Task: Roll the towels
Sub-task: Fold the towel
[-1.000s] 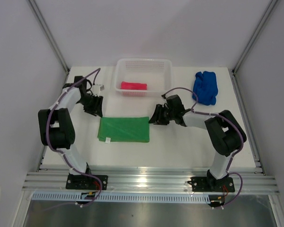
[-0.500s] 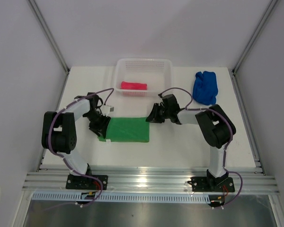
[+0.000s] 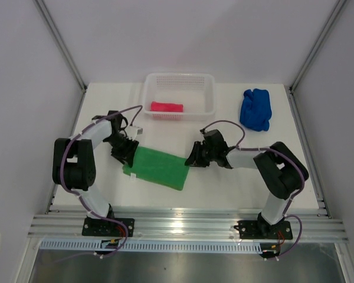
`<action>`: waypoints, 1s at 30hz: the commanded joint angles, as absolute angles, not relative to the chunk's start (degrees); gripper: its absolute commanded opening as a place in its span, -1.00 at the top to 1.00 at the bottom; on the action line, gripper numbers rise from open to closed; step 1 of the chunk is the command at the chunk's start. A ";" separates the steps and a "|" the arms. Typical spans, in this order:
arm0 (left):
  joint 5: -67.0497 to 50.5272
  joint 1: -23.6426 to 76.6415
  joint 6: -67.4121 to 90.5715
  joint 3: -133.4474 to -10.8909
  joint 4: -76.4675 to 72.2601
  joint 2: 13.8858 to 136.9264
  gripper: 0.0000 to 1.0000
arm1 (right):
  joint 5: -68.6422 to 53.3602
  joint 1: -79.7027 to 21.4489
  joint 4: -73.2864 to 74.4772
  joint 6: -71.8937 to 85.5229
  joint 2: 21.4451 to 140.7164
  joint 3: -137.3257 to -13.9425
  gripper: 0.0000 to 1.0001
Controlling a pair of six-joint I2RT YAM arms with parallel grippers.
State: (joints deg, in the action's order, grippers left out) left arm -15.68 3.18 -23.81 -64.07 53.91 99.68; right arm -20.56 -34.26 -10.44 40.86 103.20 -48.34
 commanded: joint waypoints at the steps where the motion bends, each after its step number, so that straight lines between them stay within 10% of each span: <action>1: -23.10 1.85 -25.58 -70.13 57.38 96.69 -0.04 | -15.91 -39.36 -1.88 40.78 96.34 -44.74 0.28; 11: -21.71 -8.69 -24.70 -69.88 59.59 93.87 -0.09 | 0.00 -39.81 19.70 13.93 80.93 -56.93 -0.05; 18: -22.06 -11.60 -22.24 -64.96 58.10 91.68 -0.08 | -15.63 -44.90 19.41 -13.16 107.10 -87.32 -0.06; 30: -21.09 -14.76 -22.50 -58.98 55.72 89.73 -0.08 | -30.41 -48.78 16.80 -7.39 139.11 -117.67 -0.25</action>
